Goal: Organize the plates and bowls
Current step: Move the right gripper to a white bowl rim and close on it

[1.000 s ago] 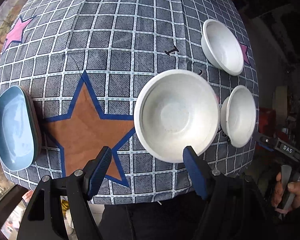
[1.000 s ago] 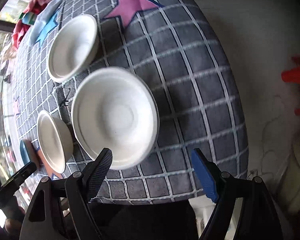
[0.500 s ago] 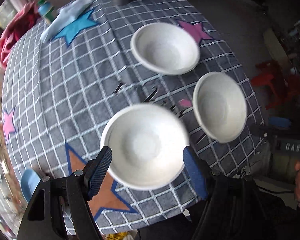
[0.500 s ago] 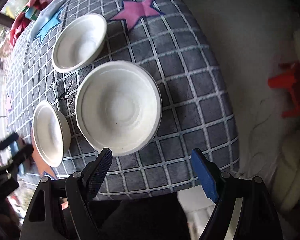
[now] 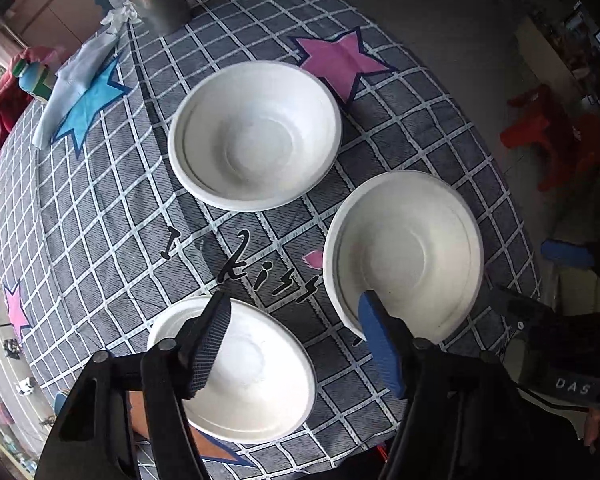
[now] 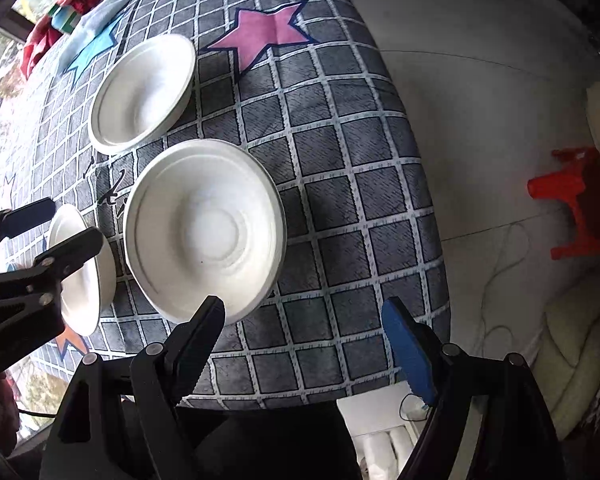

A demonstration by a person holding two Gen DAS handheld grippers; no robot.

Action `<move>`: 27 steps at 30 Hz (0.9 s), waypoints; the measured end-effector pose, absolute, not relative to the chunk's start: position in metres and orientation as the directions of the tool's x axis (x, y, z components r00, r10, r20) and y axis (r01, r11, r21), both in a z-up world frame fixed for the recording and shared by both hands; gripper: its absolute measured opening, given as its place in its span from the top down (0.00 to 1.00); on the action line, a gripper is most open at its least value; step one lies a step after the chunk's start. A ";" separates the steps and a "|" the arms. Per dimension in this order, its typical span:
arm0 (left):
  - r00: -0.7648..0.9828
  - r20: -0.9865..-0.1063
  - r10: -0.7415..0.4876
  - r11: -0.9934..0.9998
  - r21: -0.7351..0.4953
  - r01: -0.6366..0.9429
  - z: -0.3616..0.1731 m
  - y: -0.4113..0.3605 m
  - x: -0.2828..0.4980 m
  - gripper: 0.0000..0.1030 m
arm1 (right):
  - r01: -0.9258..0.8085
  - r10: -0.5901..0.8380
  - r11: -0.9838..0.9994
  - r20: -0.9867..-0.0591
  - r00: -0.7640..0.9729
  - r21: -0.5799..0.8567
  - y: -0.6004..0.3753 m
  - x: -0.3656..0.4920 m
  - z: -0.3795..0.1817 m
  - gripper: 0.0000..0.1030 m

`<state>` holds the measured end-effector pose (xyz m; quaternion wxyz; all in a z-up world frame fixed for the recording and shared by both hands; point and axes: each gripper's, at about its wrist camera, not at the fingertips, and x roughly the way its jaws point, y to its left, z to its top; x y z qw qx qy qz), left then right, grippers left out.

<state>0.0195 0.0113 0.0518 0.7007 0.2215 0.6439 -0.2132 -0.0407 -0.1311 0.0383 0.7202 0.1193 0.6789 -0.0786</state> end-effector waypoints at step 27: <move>-0.158 -0.986 0.049 0.814 -0.052 0.578 -0.030 -0.044 0.030 0.84 | 0.079 0.169 0.983 -0.984 -0.052 0.165 -0.119 0.008 -0.035 0.75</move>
